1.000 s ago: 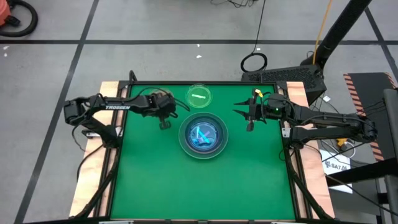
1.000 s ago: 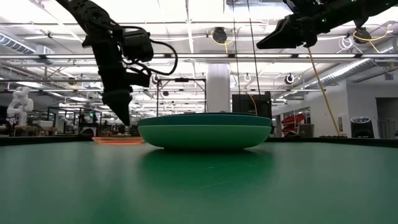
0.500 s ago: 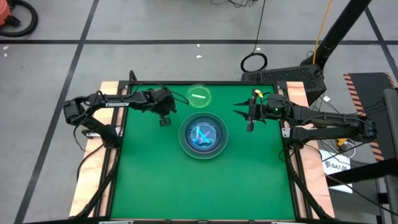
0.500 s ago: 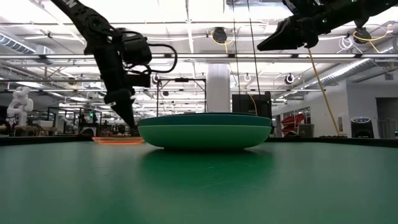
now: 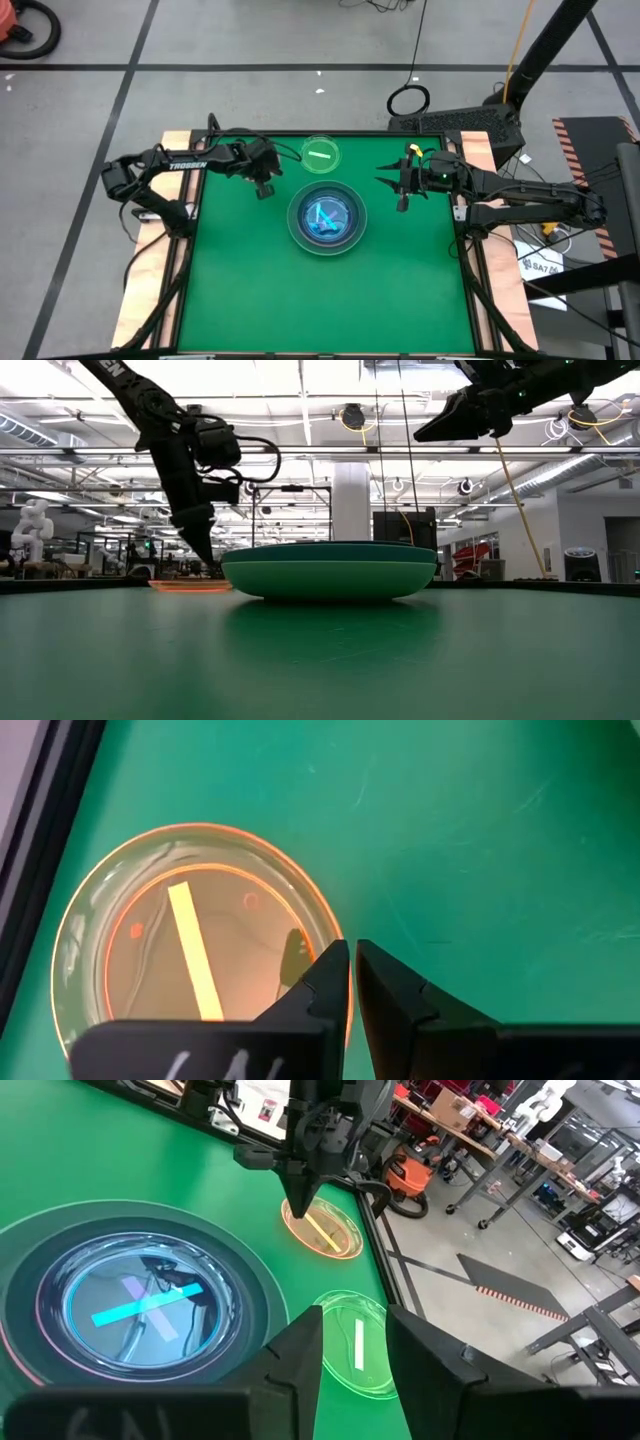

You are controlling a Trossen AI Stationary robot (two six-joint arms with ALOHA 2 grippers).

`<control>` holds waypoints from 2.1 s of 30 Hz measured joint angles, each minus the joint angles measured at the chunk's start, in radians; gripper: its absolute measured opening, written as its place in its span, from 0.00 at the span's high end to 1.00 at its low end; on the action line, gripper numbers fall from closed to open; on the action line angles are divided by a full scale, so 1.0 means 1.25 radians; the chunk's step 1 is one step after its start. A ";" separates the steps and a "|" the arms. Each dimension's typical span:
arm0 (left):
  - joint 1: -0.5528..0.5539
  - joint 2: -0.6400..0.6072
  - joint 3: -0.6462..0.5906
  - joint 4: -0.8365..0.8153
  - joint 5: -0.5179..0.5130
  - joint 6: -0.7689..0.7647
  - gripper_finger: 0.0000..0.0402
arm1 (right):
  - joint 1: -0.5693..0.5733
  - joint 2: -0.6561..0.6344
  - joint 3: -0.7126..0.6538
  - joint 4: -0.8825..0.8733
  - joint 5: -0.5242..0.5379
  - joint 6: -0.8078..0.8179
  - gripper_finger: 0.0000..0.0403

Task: Stack plastic plates
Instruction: Stack the orange plate on top of the blue plate

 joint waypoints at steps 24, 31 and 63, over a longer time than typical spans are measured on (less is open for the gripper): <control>0.005 0.129 0.002 0.050 -0.014 -0.062 0.65 | 0.000 0.000 0.000 0.026 -0.001 -0.012 0.74; -0.020 0.137 0.003 0.027 -0.042 -0.137 0.65 | 0.000 0.000 0.000 0.016 -0.004 -0.013 0.74; -0.516 -0.134 0.021 0.145 -0.228 -0.378 0.99 | 0.000 0.000 0.000 0.037 -0.004 0.009 0.74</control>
